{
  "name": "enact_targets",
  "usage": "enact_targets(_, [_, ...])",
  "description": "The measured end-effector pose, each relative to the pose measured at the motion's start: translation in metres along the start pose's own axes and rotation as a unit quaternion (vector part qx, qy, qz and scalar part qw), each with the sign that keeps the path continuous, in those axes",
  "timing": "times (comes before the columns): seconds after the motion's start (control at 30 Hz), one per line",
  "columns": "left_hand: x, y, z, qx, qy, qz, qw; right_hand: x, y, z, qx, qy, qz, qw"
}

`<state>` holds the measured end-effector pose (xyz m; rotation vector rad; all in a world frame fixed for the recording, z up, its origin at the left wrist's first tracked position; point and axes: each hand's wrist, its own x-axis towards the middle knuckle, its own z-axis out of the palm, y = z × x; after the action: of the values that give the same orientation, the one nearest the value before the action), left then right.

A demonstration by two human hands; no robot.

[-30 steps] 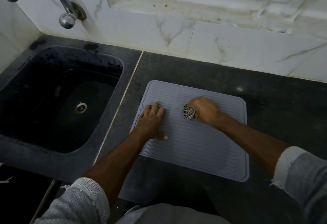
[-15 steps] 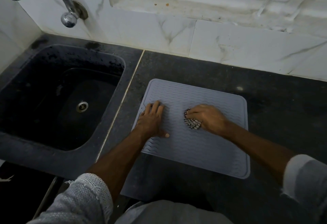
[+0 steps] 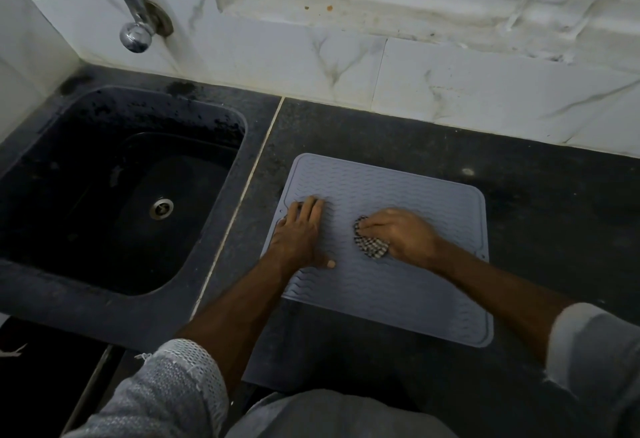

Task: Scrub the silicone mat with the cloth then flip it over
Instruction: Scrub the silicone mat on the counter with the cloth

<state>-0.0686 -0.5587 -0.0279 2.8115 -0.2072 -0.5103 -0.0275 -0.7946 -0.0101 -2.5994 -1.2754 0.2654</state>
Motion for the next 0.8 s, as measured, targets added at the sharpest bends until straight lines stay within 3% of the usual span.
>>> enact_targets(0.37, [0.002, 0.002, -0.001, 0.012, -0.019, -0.017, 1.0, 0.06, -0.032, 0.007, 0.012, -0.001, 0.011, 1.0])
enact_targets(0.63, [0.003, -0.002, 0.003, -0.001, -0.006, -0.009, 1.0, 0.003, 0.008, -0.006, -0.03, -0.043, 0.007, 0.999])
enact_targets(0.8, [0.001, -0.002, 0.002, -0.003, -0.003, -0.009, 1.0, 0.047, -0.017, -0.002, 0.035, 0.017, 0.041, 0.998])
